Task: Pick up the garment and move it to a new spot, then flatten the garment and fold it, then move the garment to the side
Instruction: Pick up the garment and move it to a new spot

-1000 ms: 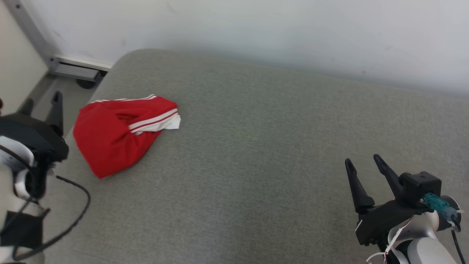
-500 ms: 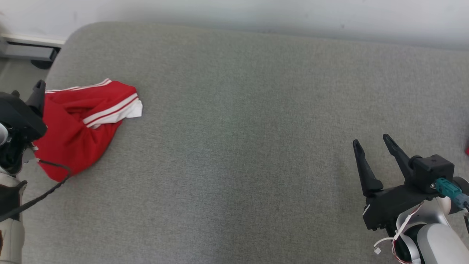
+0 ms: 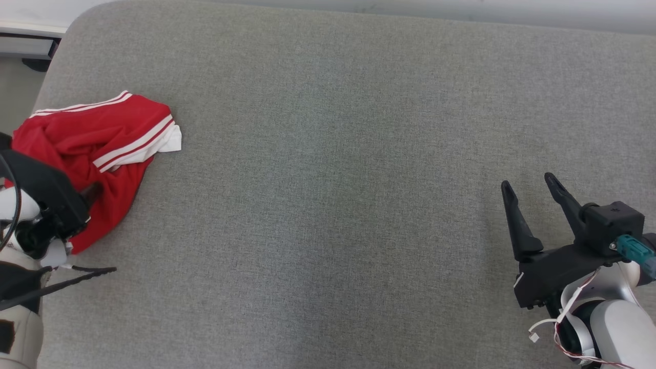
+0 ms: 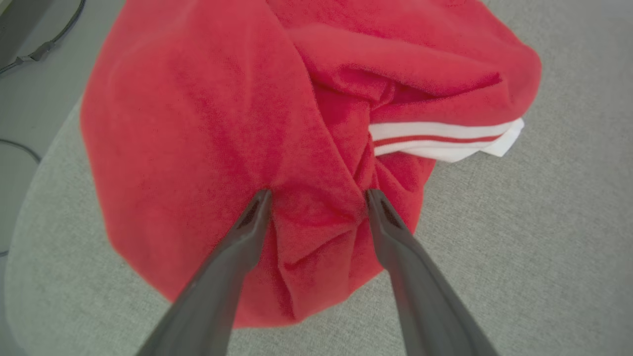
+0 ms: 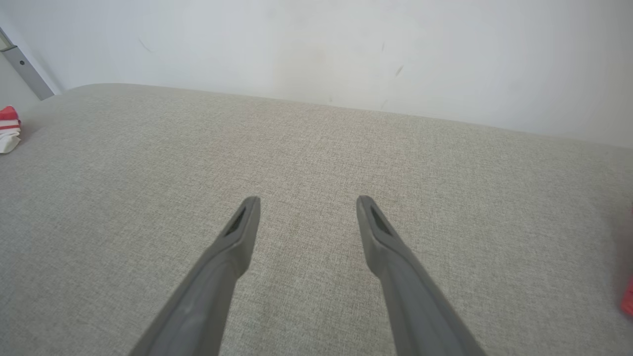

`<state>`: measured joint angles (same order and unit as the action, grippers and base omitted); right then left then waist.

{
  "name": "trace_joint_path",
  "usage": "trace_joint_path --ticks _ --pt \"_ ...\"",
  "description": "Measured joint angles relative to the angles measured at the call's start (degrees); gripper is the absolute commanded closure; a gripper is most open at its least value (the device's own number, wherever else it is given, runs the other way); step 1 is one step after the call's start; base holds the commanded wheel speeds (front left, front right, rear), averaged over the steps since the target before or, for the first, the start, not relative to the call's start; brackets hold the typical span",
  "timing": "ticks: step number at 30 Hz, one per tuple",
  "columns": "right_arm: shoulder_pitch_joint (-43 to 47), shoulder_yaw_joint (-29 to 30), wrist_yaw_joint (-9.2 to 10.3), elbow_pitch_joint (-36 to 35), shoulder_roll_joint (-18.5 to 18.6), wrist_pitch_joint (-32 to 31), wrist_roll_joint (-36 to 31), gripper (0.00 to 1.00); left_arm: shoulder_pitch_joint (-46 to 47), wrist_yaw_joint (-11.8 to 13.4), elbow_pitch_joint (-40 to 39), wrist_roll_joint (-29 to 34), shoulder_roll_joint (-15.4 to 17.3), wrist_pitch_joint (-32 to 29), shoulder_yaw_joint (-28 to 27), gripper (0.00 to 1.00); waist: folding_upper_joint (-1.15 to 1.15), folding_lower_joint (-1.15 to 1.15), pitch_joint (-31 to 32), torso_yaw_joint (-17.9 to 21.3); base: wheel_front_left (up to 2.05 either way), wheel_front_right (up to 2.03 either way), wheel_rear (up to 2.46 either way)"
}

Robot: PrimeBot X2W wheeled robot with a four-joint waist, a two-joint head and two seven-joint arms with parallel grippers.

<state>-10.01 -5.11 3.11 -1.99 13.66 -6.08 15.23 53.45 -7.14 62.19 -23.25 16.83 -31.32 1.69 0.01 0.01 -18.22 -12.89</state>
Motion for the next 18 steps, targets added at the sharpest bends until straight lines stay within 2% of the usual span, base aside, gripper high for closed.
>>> trace_joint_path --ticks 3,4,5,6,16,18 --pt "-0.32 -0.69 0.00 0.08 -0.09 -0.41 -0.13 0.00 0.22 0.00 2.03 -1.23 0.13 -1.74 -1.04 0.00 0.00 -0.01 -0.08 0.09 0.00 0.00 0.00" --pt "-0.61 -0.91 -0.01 0.15 -0.11 -0.51 -0.13 0.00 0.21 0.00 2.68 -2.07 0.25 -2.47 -1.16 0.13 0.00 -0.01 -0.09 0.21 0.00 0.00 0.00" --pt "-1.03 -1.03 -0.01 0.19 -0.13 -0.51 -0.14 0.00 0.19 0.00 3.23 -2.44 0.32 -3.12 -1.05 0.50 0.00 -0.01 -0.11 0.34 0.00 0.00 0.00" --pt "-1.33 -1.08 -0.01 0.16 -0.13 -0.52 -0.15 0.00 0.15 0.00 3.55 -2.72 0.33 -3.30 -1.14 0.99 0.00 -0.01 -0.13 0.48 0.00 0.00 0.00" --pt "-0.95 -0.11 0.41 1.83 0.04 -0.48 -0.15 0.00 0.88 0.00 2.29 -3.18 -0.33 -4.33 2.44 1.00 -0.01 -0.01 0.68 0.56 0.00 0.00 0.00" --pt "-0.94 -0.15 0.41 2.05 -0.15 -0.45 -0.14 0.00 1.09 0.00 1.07 -4.94 -0.81 -4.16 2.63 1.00 -0.01 -0.01 1.24 0.48 0.00 0.00 0.00"
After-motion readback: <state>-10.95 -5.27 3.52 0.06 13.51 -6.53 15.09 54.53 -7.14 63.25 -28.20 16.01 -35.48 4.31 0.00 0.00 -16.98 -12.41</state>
